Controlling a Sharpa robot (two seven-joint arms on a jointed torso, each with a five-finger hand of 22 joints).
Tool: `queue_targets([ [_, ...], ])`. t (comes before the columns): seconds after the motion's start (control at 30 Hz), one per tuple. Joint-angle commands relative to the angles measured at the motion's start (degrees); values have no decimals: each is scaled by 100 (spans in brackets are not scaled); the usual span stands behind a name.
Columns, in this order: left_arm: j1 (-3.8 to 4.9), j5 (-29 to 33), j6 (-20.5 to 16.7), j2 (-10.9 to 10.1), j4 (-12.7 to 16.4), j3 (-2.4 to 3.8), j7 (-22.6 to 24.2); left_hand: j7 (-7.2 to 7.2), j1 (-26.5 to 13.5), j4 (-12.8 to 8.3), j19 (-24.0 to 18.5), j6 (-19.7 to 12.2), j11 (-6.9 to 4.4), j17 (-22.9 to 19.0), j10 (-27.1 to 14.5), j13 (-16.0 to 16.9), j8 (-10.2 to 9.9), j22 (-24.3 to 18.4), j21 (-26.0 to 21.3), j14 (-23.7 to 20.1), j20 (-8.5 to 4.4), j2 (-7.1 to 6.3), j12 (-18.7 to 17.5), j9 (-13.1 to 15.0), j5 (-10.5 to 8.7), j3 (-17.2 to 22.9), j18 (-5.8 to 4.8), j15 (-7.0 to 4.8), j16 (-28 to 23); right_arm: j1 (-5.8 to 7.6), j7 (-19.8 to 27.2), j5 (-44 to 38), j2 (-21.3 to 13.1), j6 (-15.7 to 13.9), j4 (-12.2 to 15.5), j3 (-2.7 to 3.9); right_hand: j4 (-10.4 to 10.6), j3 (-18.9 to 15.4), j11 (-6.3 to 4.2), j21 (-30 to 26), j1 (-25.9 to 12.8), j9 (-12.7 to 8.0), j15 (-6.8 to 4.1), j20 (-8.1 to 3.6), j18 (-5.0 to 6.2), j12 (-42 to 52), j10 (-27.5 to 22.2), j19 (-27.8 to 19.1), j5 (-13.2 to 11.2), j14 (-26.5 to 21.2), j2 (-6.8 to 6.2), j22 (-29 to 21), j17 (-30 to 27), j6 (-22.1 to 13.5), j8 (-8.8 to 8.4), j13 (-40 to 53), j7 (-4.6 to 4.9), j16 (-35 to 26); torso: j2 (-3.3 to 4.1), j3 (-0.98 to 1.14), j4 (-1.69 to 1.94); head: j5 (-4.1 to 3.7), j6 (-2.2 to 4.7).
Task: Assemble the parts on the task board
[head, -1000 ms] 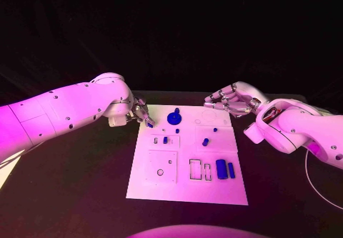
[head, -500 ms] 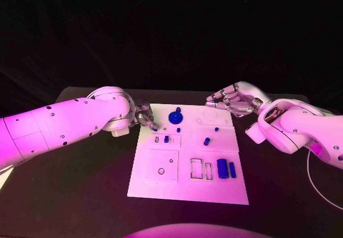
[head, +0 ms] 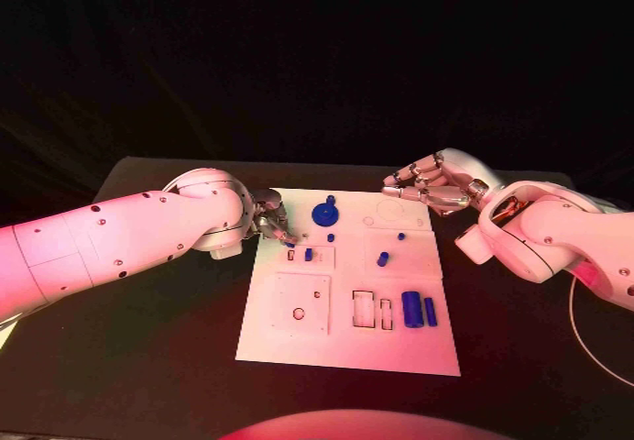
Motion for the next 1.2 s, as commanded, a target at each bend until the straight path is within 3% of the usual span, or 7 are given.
queue_targets([
  [0.03,-24,-35,461,-6,23,-8,-27,-29,43,-555,247,14,7,1507,43,7,24,896,9,593,-5,36,14,-3,0,597,-5,6,18,-5,56,-7,6,80,-1,0,-6,-34,7,-20,13,10,12,28,-32,-15,-35,93,23,439,44,470,847,39,34,-9,-19,-19,3,0,-3,-4,-18],
  [0.33,-28,-30,850,-39,73,-8,-96,-34,42,-564,241,20,3,1507,53,16,29,885,-1,593,-5,24,24,-3,-1,607,-2,5,18,-8,56,-5,9,89,-7,0,-6,-34,7,-20,13,10,12,28,-32,-15,-35,93,23,439,44,470,847,39,34,-9,-19,-19,2,4,-1,1,-57],
  [1.2,-37,-5,894,-59,138,-8,-206,-39,22,-563,242,40,-1,1507,71,27,41,887,-1,593,-8,16,38,-3,-2,631,-2,1,18,-11,60,-1,12,108,0,0,-6,-34,7,-20,13,10,12,28,-32,-15,-35,93,23,439,44,470,847,39,34,-9,-19,-19,1,7,-2,33,-98],
])
